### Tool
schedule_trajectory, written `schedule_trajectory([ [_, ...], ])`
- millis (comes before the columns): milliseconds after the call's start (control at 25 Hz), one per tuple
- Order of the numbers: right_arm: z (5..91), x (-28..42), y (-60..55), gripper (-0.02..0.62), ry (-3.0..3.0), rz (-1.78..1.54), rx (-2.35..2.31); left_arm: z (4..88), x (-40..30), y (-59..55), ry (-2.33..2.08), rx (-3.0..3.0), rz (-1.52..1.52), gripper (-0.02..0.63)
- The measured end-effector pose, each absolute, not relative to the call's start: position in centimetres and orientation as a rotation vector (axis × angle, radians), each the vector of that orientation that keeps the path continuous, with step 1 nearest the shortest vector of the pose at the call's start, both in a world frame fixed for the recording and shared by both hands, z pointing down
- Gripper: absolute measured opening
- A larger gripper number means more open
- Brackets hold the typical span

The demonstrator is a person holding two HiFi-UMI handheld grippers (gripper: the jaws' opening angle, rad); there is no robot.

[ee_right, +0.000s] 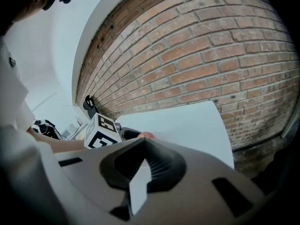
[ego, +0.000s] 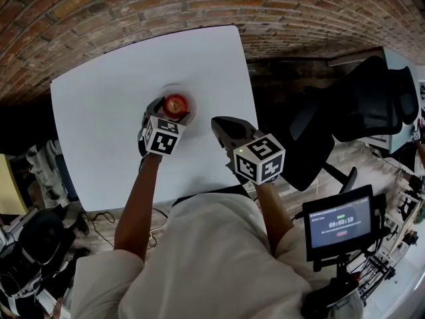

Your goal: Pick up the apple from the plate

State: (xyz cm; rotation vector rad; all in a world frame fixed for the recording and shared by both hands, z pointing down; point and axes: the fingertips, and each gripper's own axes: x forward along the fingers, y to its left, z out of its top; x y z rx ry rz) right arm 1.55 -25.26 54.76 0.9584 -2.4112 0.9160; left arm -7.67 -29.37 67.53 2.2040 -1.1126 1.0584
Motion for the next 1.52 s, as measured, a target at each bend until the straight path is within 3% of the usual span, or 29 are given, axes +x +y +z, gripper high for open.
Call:
schedule_trajectory([
  [1520, 52.5, 2.8, -21.7, 0.003, -2.425, 0.827, 1.006, 64.9, -8.7, -26.5, -1.237, 2.211, 1.002, 0.387],
])
